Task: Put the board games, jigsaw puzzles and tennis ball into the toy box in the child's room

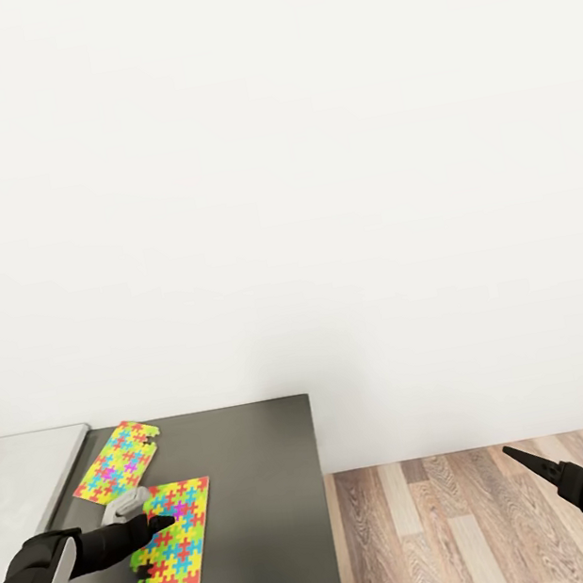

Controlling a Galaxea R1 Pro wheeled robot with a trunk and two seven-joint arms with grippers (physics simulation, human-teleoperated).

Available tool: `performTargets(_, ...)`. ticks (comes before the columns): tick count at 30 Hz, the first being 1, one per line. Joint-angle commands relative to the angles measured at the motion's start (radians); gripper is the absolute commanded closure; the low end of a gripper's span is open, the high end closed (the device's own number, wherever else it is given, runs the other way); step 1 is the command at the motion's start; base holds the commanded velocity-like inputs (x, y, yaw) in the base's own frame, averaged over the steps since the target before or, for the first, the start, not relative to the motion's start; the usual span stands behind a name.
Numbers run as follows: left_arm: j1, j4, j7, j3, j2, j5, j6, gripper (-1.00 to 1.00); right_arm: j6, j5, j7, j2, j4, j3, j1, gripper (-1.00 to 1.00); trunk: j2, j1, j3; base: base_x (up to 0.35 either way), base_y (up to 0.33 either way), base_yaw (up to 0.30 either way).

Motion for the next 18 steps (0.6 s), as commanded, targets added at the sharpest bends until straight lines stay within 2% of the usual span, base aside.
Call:
performTargets(1, -0.001, -0.001, 0.0, 0.002, 0.0, 0.006, 0.008, -1.0, 0.005, 0.0, 0.004, 0.0, 0.0, -0.001, -0.001, -1.0, -0.002, 0.001, -0.002, 0.0, -0.045, 0.0)
performTargets(9, -0.001, -0.001, 0.0, 0.002, 0.0, 0.006, 0.008, -1.0, 0.005, -0.001, 0.006, 0.0, 0.0, -0.001, -0.001, -1.0, -0.002, 0.001, -0.002, 0.0, -0.02, 0.0)
performTargets(18, -0.001, -0.001, 0.0, 0.002, -0.001, 0.006, 0.008, -1.0, 0.005, -0.001, 0.006, 0.0, 0.0, -0.001, -0.001, -1.0, -0.002, 0.001, -0.002, 0.0, -0.122, 0.0)
